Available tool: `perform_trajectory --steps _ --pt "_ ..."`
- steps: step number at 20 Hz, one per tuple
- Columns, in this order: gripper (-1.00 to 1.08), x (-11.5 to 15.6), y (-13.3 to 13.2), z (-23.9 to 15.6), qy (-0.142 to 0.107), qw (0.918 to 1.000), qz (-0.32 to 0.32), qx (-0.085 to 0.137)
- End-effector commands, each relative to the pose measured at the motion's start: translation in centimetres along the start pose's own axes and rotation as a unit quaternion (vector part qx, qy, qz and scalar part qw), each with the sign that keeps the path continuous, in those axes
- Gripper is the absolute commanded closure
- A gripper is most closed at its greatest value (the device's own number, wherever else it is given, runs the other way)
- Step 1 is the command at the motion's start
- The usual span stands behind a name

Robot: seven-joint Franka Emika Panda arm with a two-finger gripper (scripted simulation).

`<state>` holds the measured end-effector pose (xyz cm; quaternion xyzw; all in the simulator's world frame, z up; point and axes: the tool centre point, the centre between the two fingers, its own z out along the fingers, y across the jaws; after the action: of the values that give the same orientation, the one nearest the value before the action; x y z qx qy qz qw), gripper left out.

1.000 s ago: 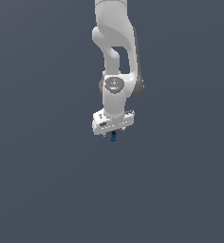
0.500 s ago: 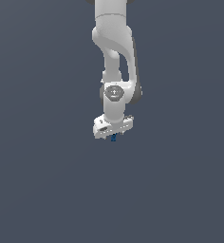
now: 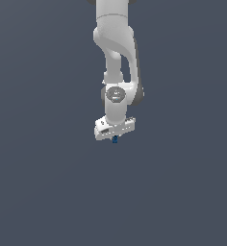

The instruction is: Pick up the object and move it to a goal position.

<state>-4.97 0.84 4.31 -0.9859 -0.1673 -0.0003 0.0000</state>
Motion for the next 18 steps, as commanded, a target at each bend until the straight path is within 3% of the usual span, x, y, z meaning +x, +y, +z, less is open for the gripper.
perform_trajectory --steps 1,9,18 --pt "1.08 0.0 0.0 0.0 0.000 1.0000 0.000 0.000" --pt "1.08 0.2 -0.4 -1.8 0.000 1.0000 0.000 0.000" --pt "1.08 0.8 -1.9 -8.4 0.000 1.0000 0.000 0.000"
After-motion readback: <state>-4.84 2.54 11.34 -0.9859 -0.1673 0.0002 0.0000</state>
